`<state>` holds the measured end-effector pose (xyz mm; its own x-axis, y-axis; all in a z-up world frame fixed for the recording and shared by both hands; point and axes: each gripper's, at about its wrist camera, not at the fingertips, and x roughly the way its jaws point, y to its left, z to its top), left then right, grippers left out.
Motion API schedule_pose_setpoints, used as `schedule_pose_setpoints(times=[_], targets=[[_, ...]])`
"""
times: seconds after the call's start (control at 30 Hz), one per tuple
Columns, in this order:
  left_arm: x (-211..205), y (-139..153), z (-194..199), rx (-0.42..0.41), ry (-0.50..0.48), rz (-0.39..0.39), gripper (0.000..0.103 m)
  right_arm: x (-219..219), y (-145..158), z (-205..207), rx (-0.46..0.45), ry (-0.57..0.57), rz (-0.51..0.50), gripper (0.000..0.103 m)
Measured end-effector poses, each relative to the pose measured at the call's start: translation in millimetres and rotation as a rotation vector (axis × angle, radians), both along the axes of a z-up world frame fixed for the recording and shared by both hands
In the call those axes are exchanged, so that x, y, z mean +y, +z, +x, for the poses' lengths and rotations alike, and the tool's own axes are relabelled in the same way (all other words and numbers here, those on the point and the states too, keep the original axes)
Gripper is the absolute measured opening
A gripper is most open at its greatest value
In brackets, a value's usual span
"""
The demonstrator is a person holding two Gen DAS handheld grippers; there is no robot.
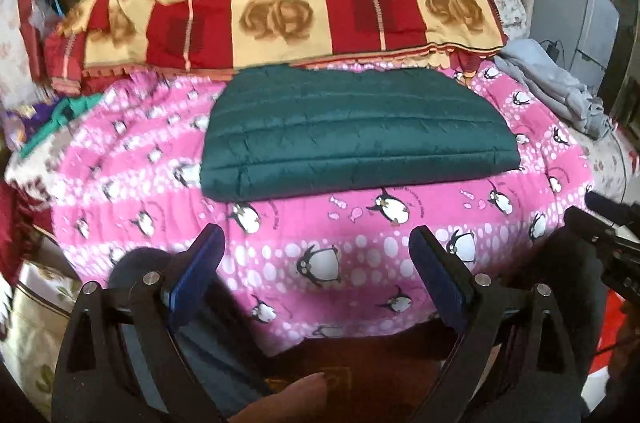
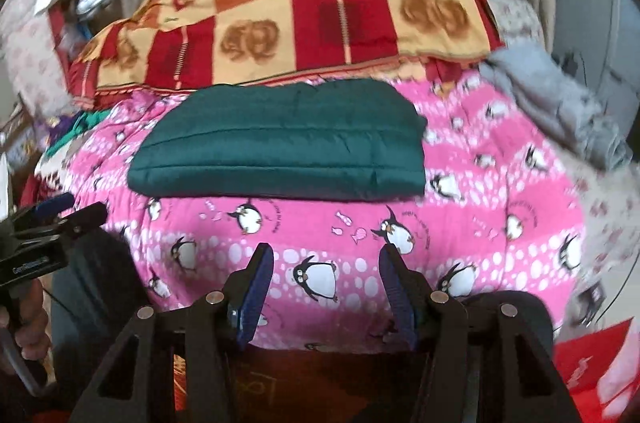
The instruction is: Fold large clothes
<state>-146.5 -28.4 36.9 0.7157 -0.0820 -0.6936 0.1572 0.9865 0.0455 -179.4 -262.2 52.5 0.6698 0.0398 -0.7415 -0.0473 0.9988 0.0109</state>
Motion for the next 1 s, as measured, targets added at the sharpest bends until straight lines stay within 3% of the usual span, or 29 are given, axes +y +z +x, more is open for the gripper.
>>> schedule_pose_setpoints(times=[0.13,0.33,1.0], targets=[[-10,10,-11,-0.023,-0.015,0.01,0.093,7,19,-15,-0.049,0.007,-0.057,0.053],[-14,19,-19,-0.051,-0.025,0.015,0.093,-4,33,-26,-0.074,-0.027,-0.023,0.053],[-12,15,-13,-0.02,-0.011,-0.024,0.093,-8,33,-23,-0.061,-0.029,-0.007,0.053]])
